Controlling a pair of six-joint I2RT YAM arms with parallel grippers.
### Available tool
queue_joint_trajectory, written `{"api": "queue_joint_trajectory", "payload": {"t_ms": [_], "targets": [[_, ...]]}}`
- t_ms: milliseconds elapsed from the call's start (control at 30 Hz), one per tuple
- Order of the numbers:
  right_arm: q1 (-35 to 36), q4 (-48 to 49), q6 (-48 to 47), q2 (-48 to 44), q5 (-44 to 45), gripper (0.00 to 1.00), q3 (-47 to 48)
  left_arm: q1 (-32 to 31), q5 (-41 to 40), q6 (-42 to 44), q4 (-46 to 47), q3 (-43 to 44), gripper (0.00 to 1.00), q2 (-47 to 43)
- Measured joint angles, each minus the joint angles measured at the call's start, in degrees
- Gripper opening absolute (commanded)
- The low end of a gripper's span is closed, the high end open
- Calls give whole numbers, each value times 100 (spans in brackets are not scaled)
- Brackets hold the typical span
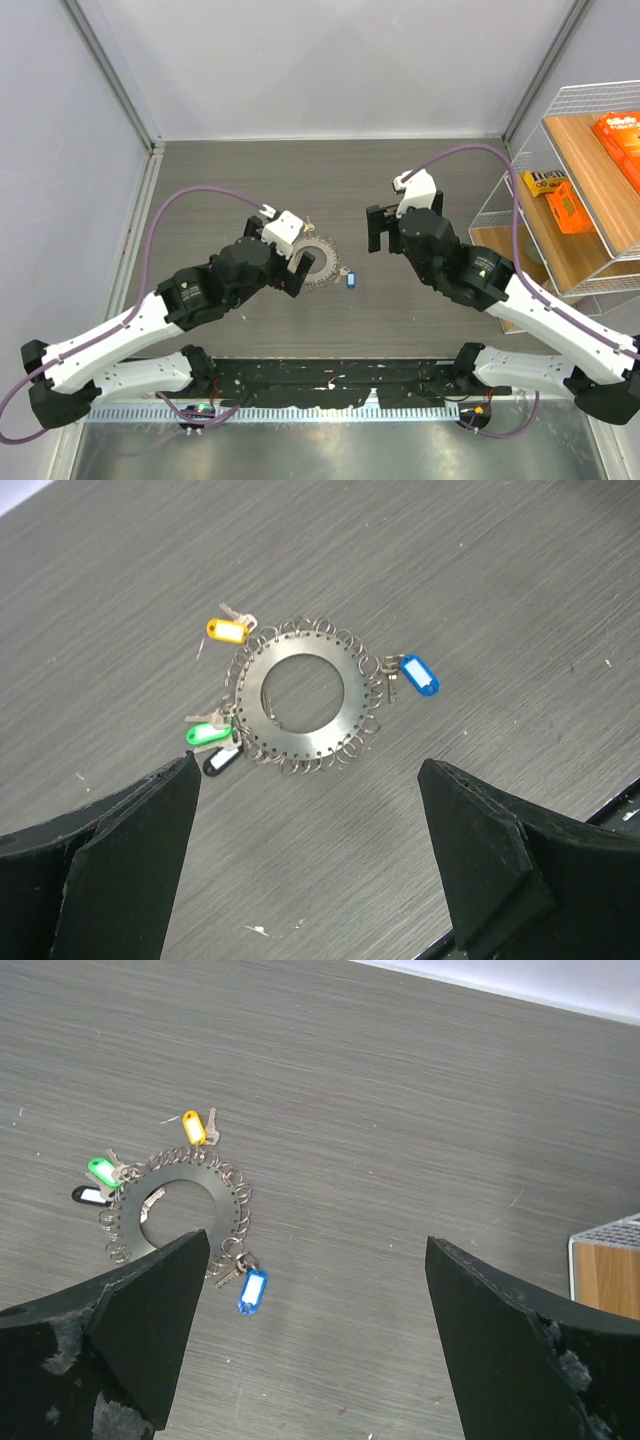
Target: Put the keys on the keyring
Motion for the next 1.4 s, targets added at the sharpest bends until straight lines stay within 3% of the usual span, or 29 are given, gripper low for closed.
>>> {"api": "queue_joint_trajectory", "payload": {"t_ms": [167,433,567,733,967,1400], "targets": [[2,-50,7,-46,-48,96,-190,0,-90,-186,96,-297,99,-118],[7,214,-409,101,-1655,98,-1377,0,-66,-610,350,-1108,99,-1049],[42,492,-398,210,-2044,100,-1825,0,-76,-863,238,-1207,99,-1394],[168,925,-286,579,-2299,86,-2074,0,-74,-1158,170,-1360,99,-1735],[684,1388,26,1823,-2155,71,-1932,0,-42,-1486,-92,-1799,99,-2188],[852,1891,638,3115,-1661,55,-1010,0,-48,-1759,-470,-1956,99,-2835]]}}
